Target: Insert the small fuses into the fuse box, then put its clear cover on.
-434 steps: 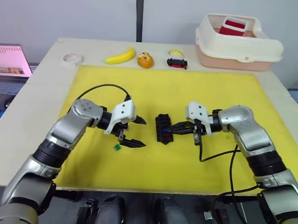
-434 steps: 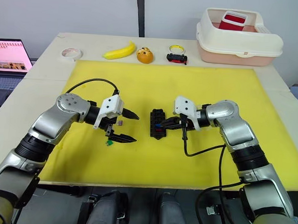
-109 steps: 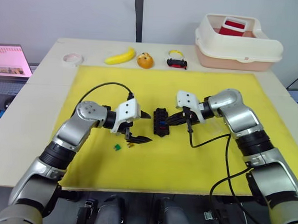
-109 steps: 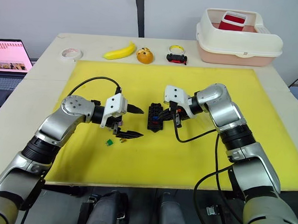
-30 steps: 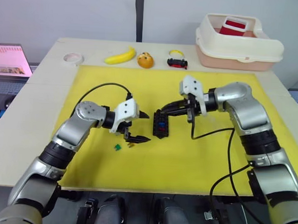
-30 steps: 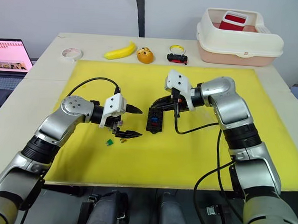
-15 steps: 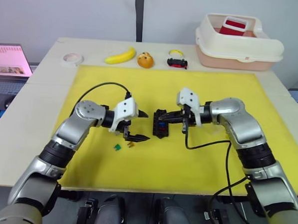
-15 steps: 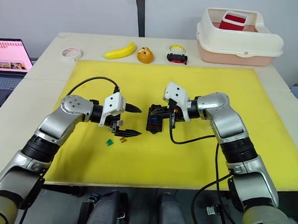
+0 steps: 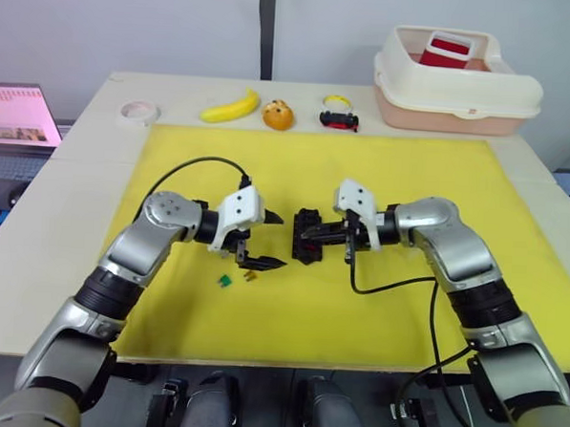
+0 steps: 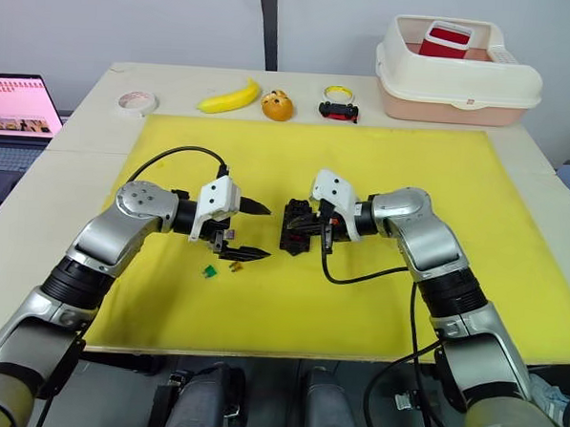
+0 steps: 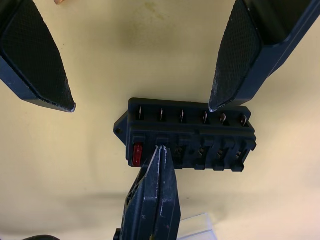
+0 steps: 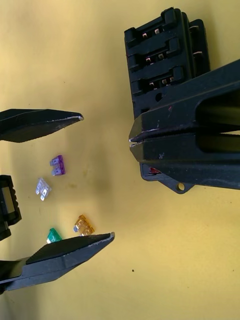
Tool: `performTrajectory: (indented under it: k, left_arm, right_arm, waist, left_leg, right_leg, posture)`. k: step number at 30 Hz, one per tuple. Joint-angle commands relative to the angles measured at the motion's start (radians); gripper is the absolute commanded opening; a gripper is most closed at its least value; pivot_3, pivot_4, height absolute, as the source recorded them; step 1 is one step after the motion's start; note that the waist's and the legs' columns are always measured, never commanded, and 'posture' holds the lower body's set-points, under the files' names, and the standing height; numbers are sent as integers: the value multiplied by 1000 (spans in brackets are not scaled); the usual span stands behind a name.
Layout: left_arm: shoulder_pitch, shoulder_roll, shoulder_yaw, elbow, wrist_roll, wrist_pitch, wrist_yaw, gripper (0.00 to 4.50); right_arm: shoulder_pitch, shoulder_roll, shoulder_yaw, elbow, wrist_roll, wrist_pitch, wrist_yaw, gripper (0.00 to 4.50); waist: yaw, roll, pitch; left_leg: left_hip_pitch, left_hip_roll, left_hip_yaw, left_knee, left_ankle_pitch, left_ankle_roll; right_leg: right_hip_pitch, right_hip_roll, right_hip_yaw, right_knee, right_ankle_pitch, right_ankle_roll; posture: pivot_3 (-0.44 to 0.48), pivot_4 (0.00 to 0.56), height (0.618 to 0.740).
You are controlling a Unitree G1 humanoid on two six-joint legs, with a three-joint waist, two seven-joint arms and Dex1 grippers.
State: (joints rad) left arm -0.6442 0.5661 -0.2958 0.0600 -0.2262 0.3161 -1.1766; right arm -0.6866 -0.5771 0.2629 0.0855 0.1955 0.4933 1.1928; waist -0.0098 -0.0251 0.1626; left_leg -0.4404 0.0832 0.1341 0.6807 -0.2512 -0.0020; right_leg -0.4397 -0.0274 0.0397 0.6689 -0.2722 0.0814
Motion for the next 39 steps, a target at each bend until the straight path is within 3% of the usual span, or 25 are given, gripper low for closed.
performTrajectory:
  k: [1, 23, 30, 39]
  left_arm:
    - [-24, 6, 28, -25, 1, -12, -1, 4500]
    - [-29, 6, 31, -21, -2, -9, -1, 4500]
    - [-46, 0, 44, -13, -20, 5, -5, 4500]
    - [-63, 49, 73, -16, -29, 6, -71, 4500]
  right_arm:
    - [25, -23, 11, 22, -15, 13, 2, 41]
    - [59, -4, -51, 59, 63, 29, 6, 41]
    - [-20, -4, -127, -32, 155, 117, -13, 41]
    - [-17, -127, -199, -288, 266, 226, 0, 41]
  waist:
    - [0, 0, 0]
    - [20, 0, 0]
    - [19, 0, 0]
    - [19, 1, 0]
  left_leg:
    - [0, 0, 0, 0, 0, 0]
    - [5, 0, 0, 1, 0, 0]
    - [5, 0, 0, 0, 0, 0]
    - [4, 0, 0, -1, 0, 0]
  right_leg:
    - [0, 0, 0, 0, 0, 0]
    - [7, 0, 0, -1, 0, 0]
    - [6, 0, 0, -1, 0, 0]
    - [5, 0, 0, -1, 0, 0]
  posture:
    - [0, 150, 739]
    - [0, 150, 739]
    - [0, 150, 739]
    - [0, 150, 739]
